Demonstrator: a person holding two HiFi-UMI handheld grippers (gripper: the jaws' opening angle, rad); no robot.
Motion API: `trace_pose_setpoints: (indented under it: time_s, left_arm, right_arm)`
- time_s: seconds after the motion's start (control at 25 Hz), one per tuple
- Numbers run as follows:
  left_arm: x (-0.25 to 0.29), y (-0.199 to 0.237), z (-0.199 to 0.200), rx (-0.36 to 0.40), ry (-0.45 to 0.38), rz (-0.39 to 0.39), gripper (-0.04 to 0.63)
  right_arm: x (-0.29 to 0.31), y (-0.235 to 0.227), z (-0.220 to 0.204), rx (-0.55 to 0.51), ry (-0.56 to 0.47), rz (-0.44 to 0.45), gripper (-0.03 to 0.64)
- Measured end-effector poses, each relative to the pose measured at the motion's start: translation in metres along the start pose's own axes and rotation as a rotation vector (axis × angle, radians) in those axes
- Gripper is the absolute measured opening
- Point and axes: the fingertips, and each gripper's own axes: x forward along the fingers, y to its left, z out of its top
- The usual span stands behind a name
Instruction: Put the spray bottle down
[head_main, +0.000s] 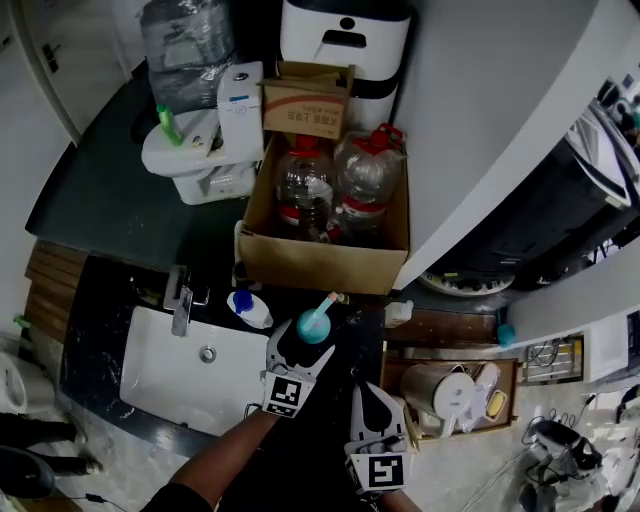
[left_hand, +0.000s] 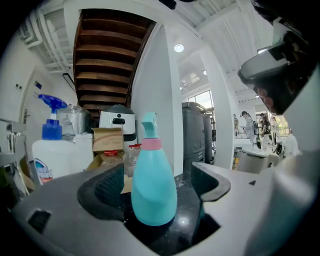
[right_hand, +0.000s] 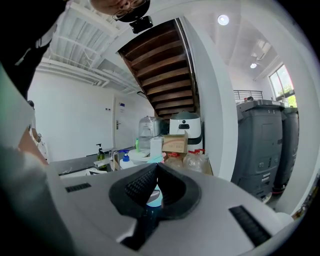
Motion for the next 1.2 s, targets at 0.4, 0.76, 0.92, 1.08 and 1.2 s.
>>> trace_pose_setpoints:
  time_s: [0.4, 0.76, 0.92, 1.08, 1.2]
  left_arm:
    - [-0.074, -0.012, 0.046, -0.047, -0.061, 0.030, 0.414]
    - [-0.159, -0.022, 0.094, -0.116, -0.087, -0.022, 0.257]
    - [-0.198, -0.009, 0.107, -0.149, -0.092, -0.020, 0.246]
    - [-0.228, 0.005, 0.124, -0.160, -0.091, 0.035, 0.189]
    - [-0.246, 0.011, 0.139, -0.175, -0.121, 0.054, 0.114]
  right_arm:
    - [-0.024, 0.016, -0.003, 0.081, -0.014, -0.038, 0.015]
    - [-0.044, 0.059, 0.020, 0.083, -0.047, -0.041, 0.015]
    - [-0.062, 0.074, 0.028, 0.087, -0.049, -0.060, 0.015]
    - [-0.069, 0.092, 0.039, 0.082, -0.073, -0.066, 0.015]
    - [-0.067, 0.109, 0.047, 0.079, -0.091, -0.063, 0.015]
